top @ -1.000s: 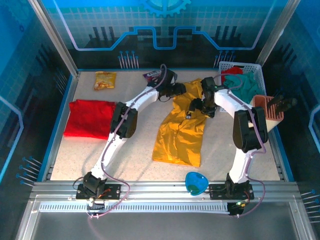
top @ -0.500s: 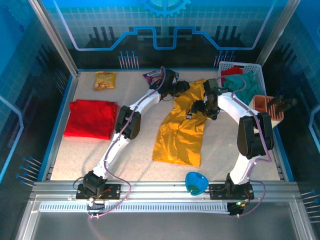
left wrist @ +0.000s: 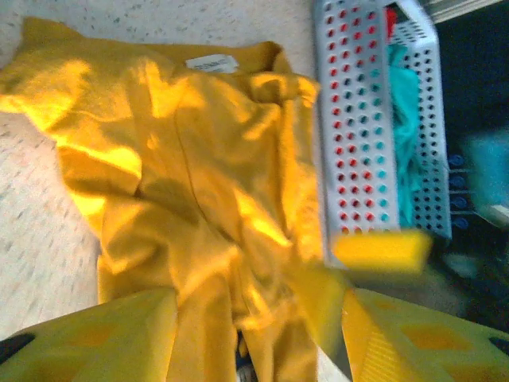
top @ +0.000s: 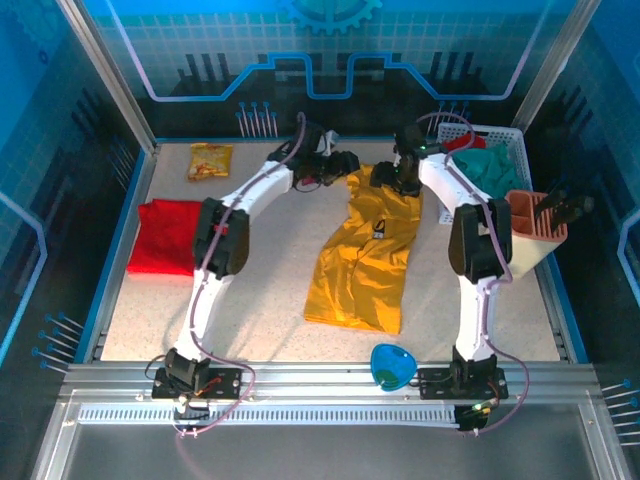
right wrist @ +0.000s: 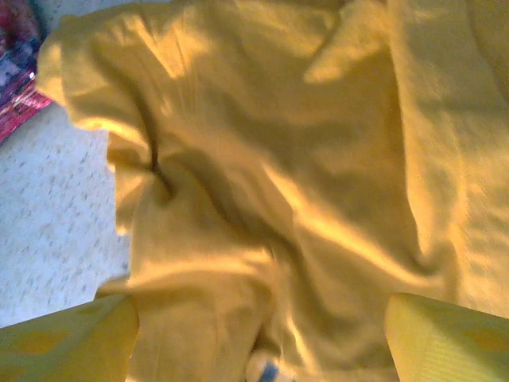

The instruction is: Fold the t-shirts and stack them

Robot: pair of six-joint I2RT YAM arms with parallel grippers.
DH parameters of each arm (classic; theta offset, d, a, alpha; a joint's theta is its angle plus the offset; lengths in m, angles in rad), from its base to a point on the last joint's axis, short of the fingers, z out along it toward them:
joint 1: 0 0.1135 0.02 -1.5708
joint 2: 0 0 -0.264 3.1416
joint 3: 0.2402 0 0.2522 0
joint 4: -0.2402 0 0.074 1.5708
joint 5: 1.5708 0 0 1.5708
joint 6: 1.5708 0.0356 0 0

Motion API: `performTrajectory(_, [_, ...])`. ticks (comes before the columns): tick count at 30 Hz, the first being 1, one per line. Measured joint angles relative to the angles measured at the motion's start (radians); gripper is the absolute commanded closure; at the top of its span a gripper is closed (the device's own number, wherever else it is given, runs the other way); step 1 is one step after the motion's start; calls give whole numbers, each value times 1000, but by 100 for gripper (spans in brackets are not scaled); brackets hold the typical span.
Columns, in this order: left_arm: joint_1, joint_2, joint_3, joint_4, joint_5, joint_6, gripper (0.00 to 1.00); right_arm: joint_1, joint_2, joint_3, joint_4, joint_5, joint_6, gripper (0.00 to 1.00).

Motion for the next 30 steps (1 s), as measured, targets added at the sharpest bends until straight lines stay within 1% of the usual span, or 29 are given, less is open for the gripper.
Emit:
performTrajectory(2, [2, -119, -101, 1, -9, 31, 42, 9, 74, 81, -29, 19, -23, 17])
performTrajectory(6, [-7, -325, -335, 2, -35, 69, 43, 39, 240, 306, -130, 78, -65, 17])
performTrajectory(9, [-19, -437, -520, -5, -74, 88, 43, 61, 330, 423, -204, 124, -82, 16])
performTrajectory(12, [-37, -510, -675, -35, -129, 101, 43, 67, 397, 501, -271, 153, -85, 16])
performTrajectory(15, [-73, -556, -773, -90, -195, 117, 44, 63, 429, 552, -308, 162, -85, 16])
performTrajectory(20, [-166, -597, -860, -163, -300, 122, 46, 36, 464, 614, -355, 169, -74, 16])
performTrajectory(26, [-261, -609, -952, -180, -372, 103, 49, -43, 481, 645, -361, 112, -29, 16])
performTrajectory(30, [-321, -582, -955, -199, -420, 84, 50, -79, 481, 648, -351, 56, 3, 15])
